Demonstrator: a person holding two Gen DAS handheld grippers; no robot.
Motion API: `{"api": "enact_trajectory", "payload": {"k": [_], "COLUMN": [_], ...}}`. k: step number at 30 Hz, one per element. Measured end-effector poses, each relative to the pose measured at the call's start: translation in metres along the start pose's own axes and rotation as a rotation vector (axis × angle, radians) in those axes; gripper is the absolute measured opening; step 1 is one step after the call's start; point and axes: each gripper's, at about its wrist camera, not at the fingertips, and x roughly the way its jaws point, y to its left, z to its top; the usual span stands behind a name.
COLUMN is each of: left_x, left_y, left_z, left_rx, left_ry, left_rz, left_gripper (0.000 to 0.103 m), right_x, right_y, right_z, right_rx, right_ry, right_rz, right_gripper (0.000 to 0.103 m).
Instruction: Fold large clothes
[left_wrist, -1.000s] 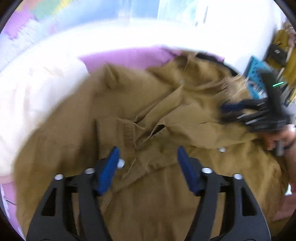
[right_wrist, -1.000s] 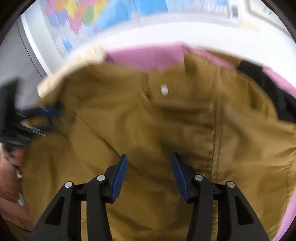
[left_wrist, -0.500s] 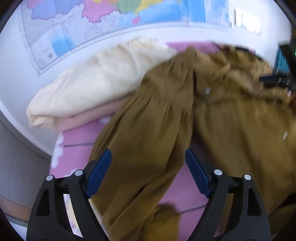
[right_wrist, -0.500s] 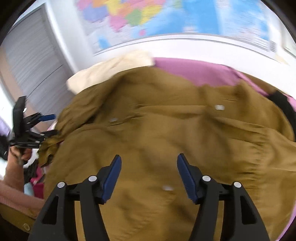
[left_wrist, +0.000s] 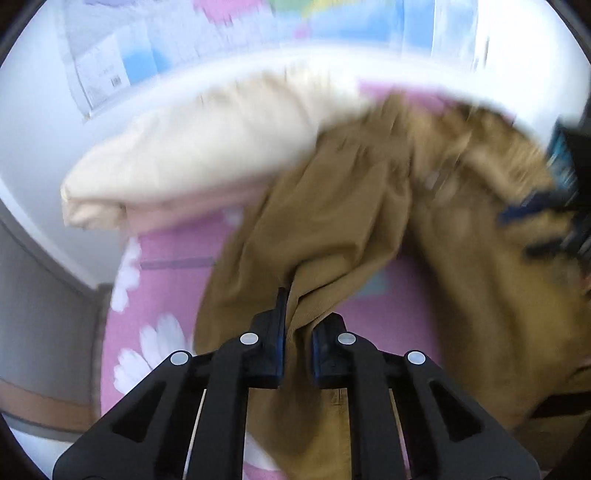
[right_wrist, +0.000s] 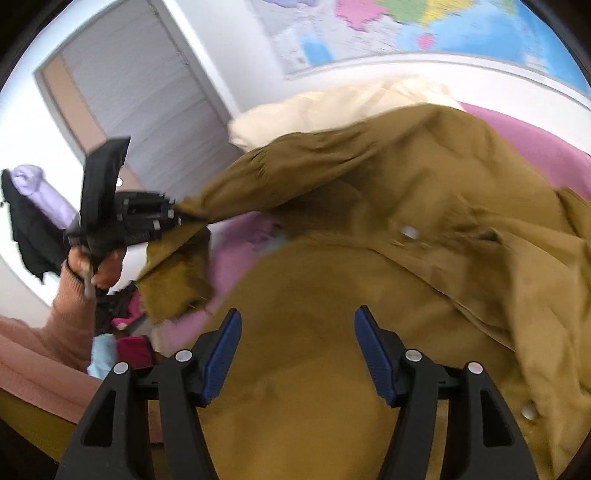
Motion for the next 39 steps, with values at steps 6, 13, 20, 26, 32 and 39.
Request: {"api": "enact_trajectory", "payload": {"k": [6, 13, 20, 26, 32, 39], "left_x": [-0.055, -0.053, -0.05, -0.066, -0.091, -0.033], "left_y": [0.005, -0.025, -0.057, -0.086, -0.129, -0.151], "left_z": [0.037, 0.07, 0.087, 0.101, 0.11, 0.119], "left_rx": [-0.028, -0.016, -0.005, 0.018, 0.14, 0.143], "left_ry": [-0.089, -0.059, -0.055, -0.111, -0.245, -0.175], "left_rz": [-0.171, -0.237, -0.3, -0.468, -0.682, -0.594], "left_gripper": [0.011, 0.011, 0.012, 0.046, 0.073, 0.073], "right_x": [0.006, 0.02, 0.044, -0.057, -0.185, -0.228], "right_y": [0.027, 0.08, 0.101, 0.049, -0.007, -0.106], "right_z": [0.025, 0.023, 0.029, 0.018, -0.008, -0.073], "right_rx": [-0.018, -0.154, -0.158, -0.141, -0.082, 0.196], "right_ry": [-0.075, -0.117, -0.111, -0.163, -0.153, -0.011], "right_rz": [0.204, 0.376, 0.325, 0.278, -0.11, -0.332], "right_gripper": [0.062, 0.085, 0.012, 0.003, 0.003, 0.006]}}
